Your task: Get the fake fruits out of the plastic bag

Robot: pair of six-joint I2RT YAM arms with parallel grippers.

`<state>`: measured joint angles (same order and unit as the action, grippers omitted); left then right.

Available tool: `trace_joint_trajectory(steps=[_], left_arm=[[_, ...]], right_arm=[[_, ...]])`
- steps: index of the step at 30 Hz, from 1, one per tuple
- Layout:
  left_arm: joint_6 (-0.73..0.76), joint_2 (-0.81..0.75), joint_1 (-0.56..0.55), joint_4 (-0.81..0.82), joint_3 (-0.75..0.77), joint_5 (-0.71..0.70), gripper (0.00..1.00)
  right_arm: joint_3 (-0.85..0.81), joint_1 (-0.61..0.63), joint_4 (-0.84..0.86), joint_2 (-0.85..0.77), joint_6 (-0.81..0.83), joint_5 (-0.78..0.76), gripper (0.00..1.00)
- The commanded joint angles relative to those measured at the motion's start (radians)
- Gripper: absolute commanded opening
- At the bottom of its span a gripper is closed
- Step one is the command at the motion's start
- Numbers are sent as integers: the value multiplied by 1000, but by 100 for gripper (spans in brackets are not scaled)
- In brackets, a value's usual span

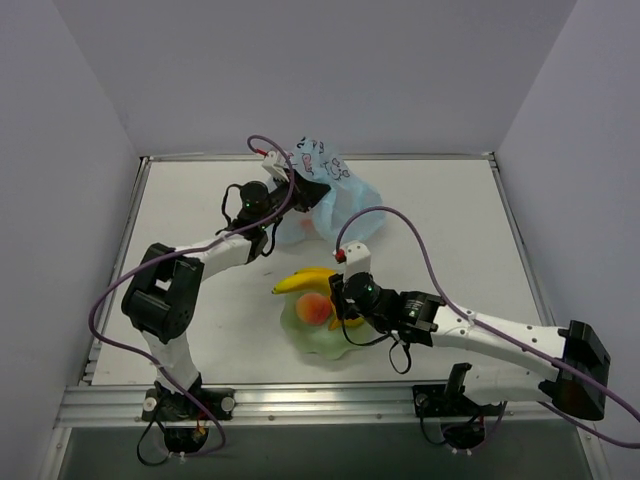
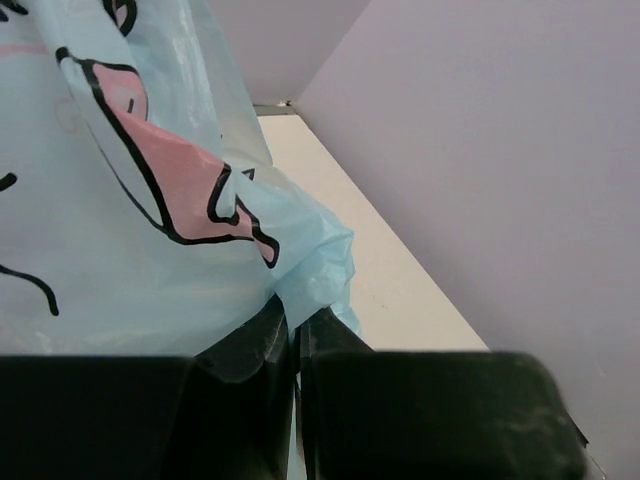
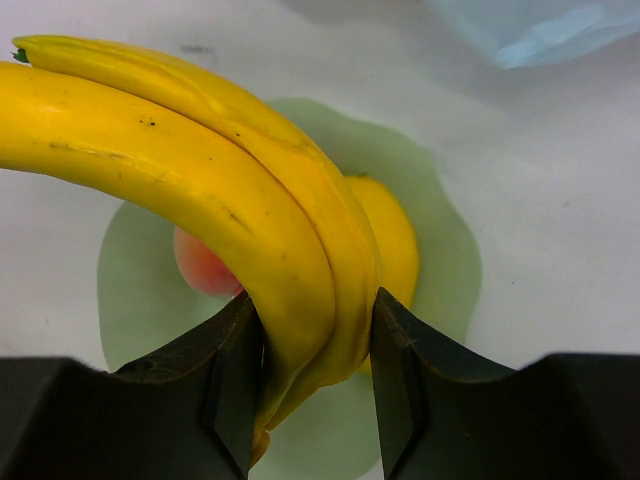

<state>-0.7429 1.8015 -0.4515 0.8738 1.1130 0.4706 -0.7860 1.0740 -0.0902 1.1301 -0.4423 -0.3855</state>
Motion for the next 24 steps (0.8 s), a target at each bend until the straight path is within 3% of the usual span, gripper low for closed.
trace_joint_trajectory(steps=[1, 10, 19, 24], left_arm=[[-35, -16, 0, 74, -30, 66, 2], [-67, -79, -1, 112, -174, 63, 3], [-42, -107, -3, 99, -196, 60, 2], [-33, -110, -1, 99, -194, 59, 2]], right_arm=[[19, 18, 81, 37, 40, 46, 0], [-28, -35, 53, 83, 189, -142, 0], [-58, -123, 38, 161, 275, 15, 0], [-73, -144, -11, 194, 251, 26, 1]])
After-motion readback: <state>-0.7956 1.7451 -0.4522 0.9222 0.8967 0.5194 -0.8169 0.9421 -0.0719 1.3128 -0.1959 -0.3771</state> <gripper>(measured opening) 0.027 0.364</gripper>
